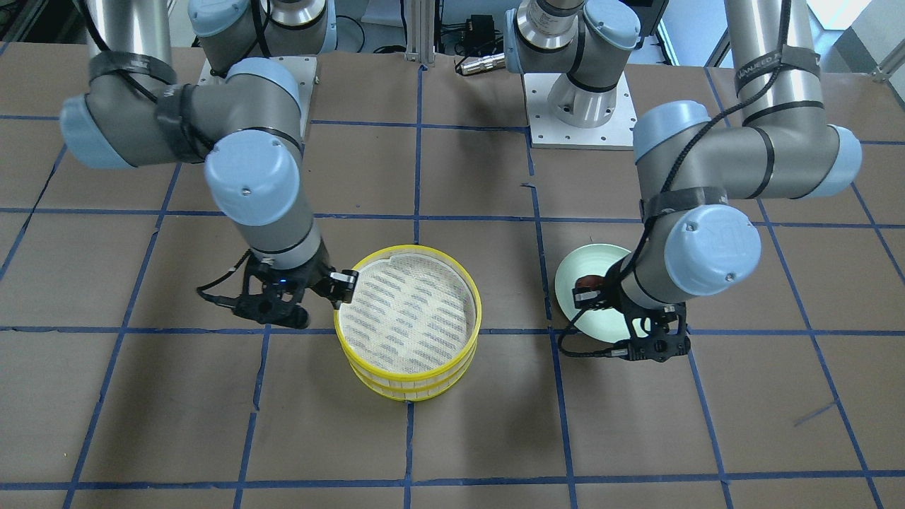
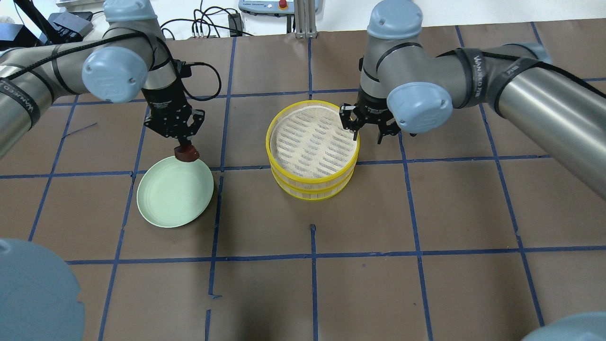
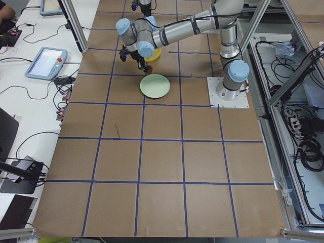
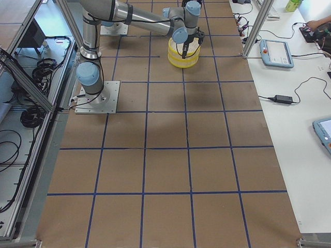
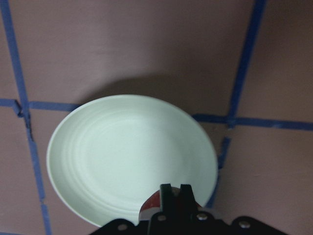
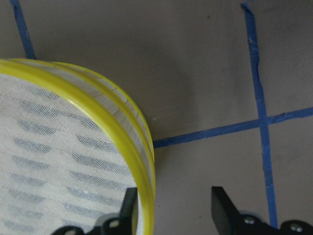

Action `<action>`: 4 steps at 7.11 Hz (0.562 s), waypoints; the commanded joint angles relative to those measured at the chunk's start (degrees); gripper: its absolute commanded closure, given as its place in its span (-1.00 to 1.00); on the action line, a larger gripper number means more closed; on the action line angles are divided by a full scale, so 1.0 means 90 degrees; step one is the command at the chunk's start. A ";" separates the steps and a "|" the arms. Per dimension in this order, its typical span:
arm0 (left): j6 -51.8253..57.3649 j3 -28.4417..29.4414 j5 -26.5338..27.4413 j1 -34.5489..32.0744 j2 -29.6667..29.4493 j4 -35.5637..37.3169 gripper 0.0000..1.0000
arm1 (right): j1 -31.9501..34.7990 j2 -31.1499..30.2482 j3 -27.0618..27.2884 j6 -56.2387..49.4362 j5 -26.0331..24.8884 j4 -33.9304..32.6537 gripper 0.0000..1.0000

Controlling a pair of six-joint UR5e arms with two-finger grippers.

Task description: Stack buns with steamer

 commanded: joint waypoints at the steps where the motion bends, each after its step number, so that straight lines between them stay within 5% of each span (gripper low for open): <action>1: -0.2017 0.0190 -0.0735 -0.1040 0.0036 0.0379 0.83 | -0.1225 -0.0839 -0.0281 -0.1633 0.0068 0.1034 -0.97; 2: -0.2809 0.0123 -0.1182 -0.1383 -0.0002 0.0854 0.82 | -0.1734 -0.1191 -0.0495 -0.2328 0.0058 0.1610 -0.97; 3: -0.3532 0.0093 -0.1612 -0.1667 -0.0109 0.1284 0.54 | -0.1835 -0.1465 -0.0778 -0.2509 0.0010 0.2032 -0.98; 4: -0.3636 0.0093 -0.1674 -0.1747 -0.0158 0.1366 -0.90 | -0.1643 -0.1729 -0.0955 -0.2472 0.0009 0.2471 -0.98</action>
